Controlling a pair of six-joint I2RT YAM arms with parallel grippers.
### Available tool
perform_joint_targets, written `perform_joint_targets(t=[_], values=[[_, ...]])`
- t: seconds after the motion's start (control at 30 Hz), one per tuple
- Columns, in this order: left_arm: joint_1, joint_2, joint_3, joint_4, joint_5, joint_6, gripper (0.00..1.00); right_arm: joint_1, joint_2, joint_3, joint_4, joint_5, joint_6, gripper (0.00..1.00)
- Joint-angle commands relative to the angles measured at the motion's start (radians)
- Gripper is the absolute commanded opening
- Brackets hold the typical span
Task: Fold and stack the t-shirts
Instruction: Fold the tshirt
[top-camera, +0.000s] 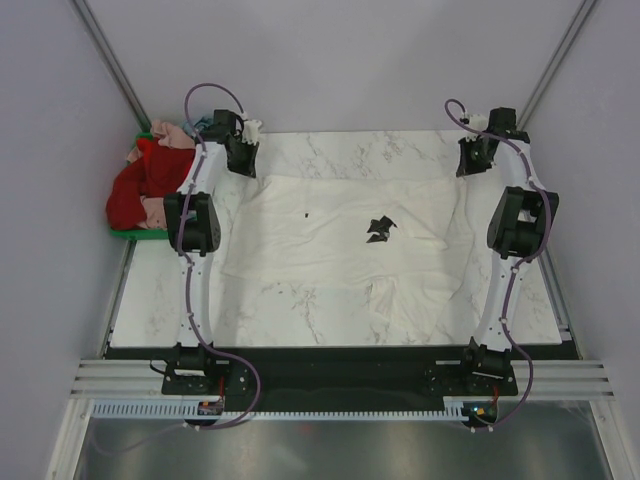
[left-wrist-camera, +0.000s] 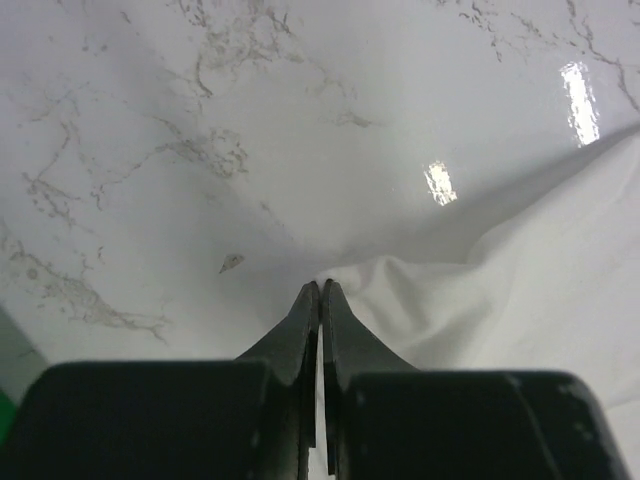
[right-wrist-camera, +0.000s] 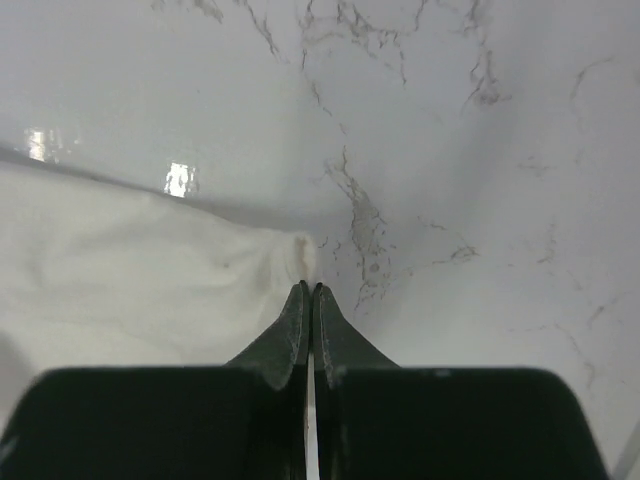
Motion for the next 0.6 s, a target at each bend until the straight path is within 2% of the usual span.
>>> perform_joint_targets(t=[0.0, 0.27, 0.57], values=[[0.027, -0.215, 0.003, 0.021, 0.016, -0.038, 0.02, 0.005, -0.184, 0.010, 0.031, 0.021, 0.017, 0.00], [0.109, -0.531, -0.150, 0.018, 0.168, -0.055, 0.02, 0.005, -0.446, -0.026, 0.034, 0.022, -0.001, 0.00], [0.156, -0.976, -0.467, 0.065, 0.228, -0.026, 0.02, 0.005, -0.802, -0.148, 0.023, 0.012, -0.069, 0.00]])
